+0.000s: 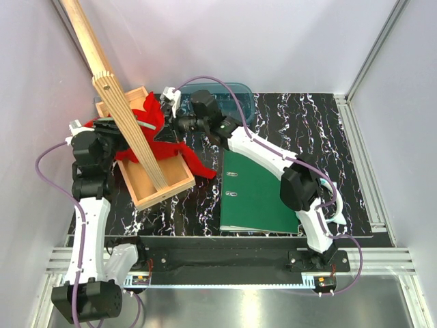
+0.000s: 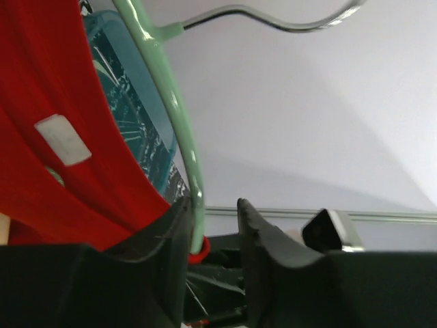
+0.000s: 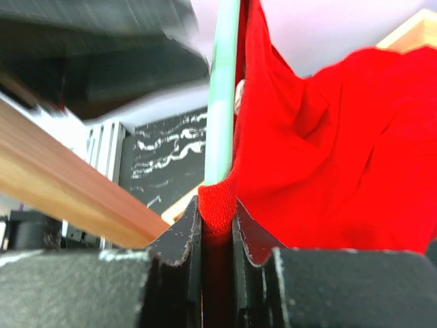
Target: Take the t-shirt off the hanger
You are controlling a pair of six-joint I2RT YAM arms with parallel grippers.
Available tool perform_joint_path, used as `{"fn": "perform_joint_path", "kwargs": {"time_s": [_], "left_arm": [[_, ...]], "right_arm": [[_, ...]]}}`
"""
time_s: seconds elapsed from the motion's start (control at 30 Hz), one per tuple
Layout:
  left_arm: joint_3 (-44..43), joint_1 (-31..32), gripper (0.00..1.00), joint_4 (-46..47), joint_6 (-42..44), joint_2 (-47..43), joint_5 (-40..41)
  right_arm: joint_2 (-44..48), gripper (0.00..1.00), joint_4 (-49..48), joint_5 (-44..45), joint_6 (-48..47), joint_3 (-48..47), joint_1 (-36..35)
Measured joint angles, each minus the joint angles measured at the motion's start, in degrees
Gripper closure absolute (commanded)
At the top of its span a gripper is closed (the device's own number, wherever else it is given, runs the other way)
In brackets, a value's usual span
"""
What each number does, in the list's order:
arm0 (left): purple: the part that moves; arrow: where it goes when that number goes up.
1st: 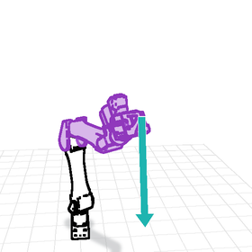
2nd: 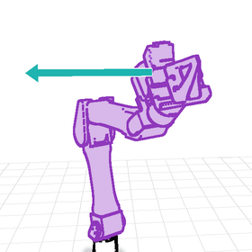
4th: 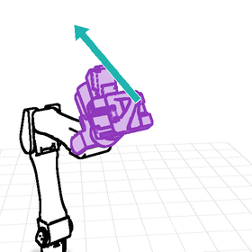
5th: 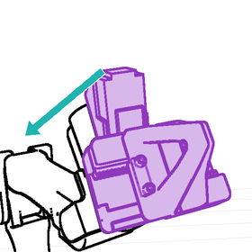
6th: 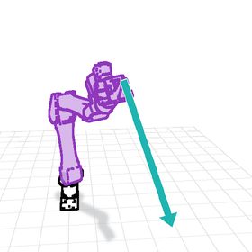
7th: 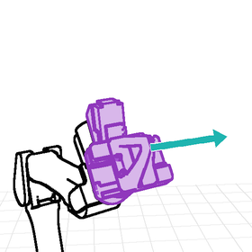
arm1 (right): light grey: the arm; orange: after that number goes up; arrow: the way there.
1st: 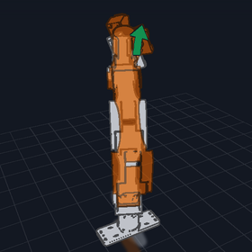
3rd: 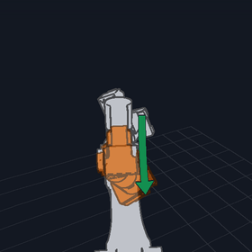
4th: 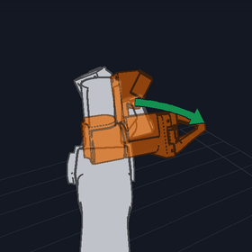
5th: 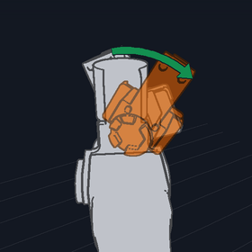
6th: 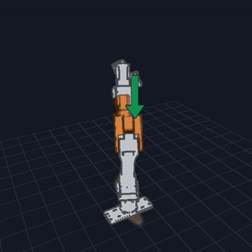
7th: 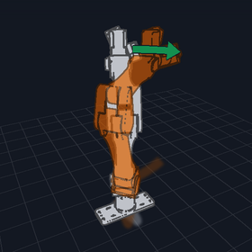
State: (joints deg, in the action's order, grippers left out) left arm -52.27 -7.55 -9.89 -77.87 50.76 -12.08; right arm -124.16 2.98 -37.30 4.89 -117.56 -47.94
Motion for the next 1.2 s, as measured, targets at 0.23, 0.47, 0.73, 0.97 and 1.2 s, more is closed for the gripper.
{"fn": "perform_joint_path", "kwargs": {"time_s": [0.23,0.47,0.73,0.97,1.2], "left_arm": [[0.4,-2.4,0.5,2.7,-0.6,-1.5,-0.8],[0.3,-3.0,0.47,2.8,-0.3,-0.7,-1.7],[-9.4,-10.8,0.51,-10.5,16.1,0.1,-6.3],[-14.9,-14.4,0.52,-18.2,35.3,0.7,-6.3],[-21.0,-14.9,0.6,-18.8,47.3,10.5,-8.2]], "right_arm": [[1.9,1.0,-1.0,-0.4,-1.6,7.4,0.2],[2.8,1.0,-1.9,0.3,-0.9,10.9,0.2],[3.4,1.0,-2.7,4.3,4.5,9.2,0.2],[3.2,1.0,-1.8,2.2,9.3,1.9,0.2],[2.8,1.0,-0.1,-1.4,10.4,-2.4,0.2]]}}
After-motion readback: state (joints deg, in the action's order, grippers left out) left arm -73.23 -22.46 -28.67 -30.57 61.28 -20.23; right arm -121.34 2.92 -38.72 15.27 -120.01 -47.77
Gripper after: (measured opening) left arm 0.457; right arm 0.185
